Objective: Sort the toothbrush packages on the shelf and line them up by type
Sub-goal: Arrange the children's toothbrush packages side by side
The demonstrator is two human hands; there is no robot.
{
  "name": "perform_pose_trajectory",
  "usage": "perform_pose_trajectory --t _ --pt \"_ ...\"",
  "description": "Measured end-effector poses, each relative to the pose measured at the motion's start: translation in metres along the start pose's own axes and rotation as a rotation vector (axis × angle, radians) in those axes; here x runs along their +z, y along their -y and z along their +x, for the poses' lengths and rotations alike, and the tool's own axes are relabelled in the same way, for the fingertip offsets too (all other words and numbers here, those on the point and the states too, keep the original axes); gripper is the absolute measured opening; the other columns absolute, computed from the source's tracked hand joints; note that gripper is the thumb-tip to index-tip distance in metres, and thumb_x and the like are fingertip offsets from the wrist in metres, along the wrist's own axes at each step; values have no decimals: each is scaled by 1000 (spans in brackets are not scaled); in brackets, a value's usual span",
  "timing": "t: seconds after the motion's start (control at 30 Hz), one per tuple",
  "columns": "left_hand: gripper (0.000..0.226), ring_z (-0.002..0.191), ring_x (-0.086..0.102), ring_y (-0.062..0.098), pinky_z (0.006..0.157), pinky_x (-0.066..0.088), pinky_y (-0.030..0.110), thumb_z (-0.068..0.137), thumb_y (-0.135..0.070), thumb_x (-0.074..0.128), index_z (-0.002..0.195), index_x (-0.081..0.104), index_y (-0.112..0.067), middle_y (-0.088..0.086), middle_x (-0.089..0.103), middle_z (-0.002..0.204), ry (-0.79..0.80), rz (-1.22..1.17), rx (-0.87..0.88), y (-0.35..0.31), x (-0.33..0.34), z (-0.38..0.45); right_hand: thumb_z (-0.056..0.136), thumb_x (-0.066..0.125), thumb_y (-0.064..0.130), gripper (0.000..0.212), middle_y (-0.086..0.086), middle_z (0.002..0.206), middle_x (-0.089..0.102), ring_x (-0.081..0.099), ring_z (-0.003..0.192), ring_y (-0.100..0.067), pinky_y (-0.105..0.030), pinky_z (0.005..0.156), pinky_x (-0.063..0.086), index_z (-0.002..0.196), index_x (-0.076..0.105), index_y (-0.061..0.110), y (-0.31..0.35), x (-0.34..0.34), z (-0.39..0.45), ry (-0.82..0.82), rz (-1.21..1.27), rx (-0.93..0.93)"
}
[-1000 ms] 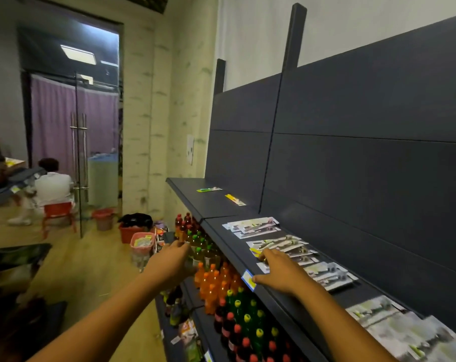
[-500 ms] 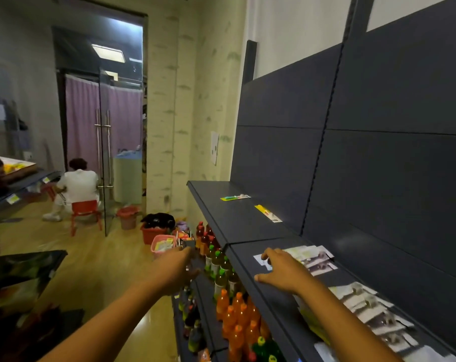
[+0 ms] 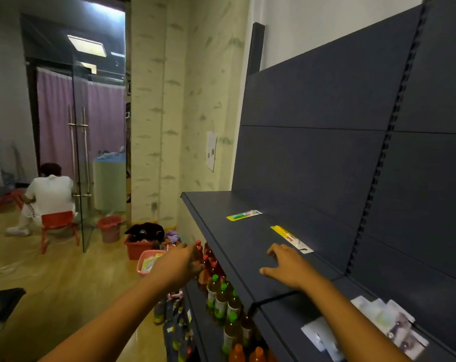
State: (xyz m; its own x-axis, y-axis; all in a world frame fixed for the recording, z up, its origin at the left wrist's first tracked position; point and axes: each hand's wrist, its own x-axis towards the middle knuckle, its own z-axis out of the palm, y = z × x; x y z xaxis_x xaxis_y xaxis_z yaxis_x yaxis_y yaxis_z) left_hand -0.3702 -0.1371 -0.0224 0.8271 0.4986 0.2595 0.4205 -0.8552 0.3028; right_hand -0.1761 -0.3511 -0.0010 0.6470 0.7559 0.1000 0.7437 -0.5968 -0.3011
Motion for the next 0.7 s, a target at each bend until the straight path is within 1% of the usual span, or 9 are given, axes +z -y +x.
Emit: perform_pose_trajectory --t 0.07,0.17,0.23,0.3,0.4,0.43,0.53,0.6,0.7 --pt "39 103 59 15 79 51 28 91 -48 58 122 55 -24 -1 59 120 -10 11 16 12 2 32 83 66 52 54 -1 129 51 50 120 -21 -40 99 46 124 49 21 -1 4 25 -21 13 24" --pt "39 106 58 13 74 45 24 92 -50 55 124 53 -27 -5 58 121 29 37 59 23 15 67 84 66 51 56 -3 132 49 49 122 -22 -40 101 45 126 48 20 -6 13 58 23 -12 74" --pt "40 106 58 14 79 49 26 92 -49 55 125 53 -27 -4 56 122 40 14 81 31 21 95 84 65 51 57 -4 134 48 49 122 -22 -39 101 45 128 47 20 -10 19 82 27 -14 103" --pt "38 101 58 14 84 52 30 92 -46 56 124 54 -25 -2 56 121 48 -39 87 41 27 127 84 65 51 57 -3 134 48 49 122 -22 -36 99 45 129 47 20 -15 24 109 21 -3 117" --pt "37 97 58 13 85 53 31 91 -45 58 122 55 -26 -2 56 118 71 -53 102 49 37 161 84 68 48 57 -4 134 49 50 122 -21 -33 97 46 129 48 19 -23 25 140 22 4 130" --pt "38 98 59 13 85 53 30 91 -45 58 123 55 -26 -2 56 119 80 -59 107 52 41 174 84 68 47 56 -3 133 50 51 121 -20 -32 96 46 129 48 19 -27 27 151 13 17 133" --pt "40 101 58 13 83 49 24 92 -45 57 126 53 -25 -1 55 122 108 -39 113 55 47 218 81 70 49 57 0 133 51 52 120 -18 -30 97 46 126 50 20 -42 21 182 -28 27 148" --pt "41 105 58 13 85 49 25 93 -46 56 128 52 -25 -1 54 124 111 -30 124 52 48 250 79 70 52 58 0 132 51 52 118 -18 -32 98 46 125 50 22 -54 12 206 -41 25 183" --pt "40 105 57 13 89 50 27 92 -47 56 126 52 -27 -3 54 122 80 -51 156 48 57 292 81 69 51 54 2 128 50 52 115 -16 -31 94 47 124 49 23 -67 3 240 -67 8 216"
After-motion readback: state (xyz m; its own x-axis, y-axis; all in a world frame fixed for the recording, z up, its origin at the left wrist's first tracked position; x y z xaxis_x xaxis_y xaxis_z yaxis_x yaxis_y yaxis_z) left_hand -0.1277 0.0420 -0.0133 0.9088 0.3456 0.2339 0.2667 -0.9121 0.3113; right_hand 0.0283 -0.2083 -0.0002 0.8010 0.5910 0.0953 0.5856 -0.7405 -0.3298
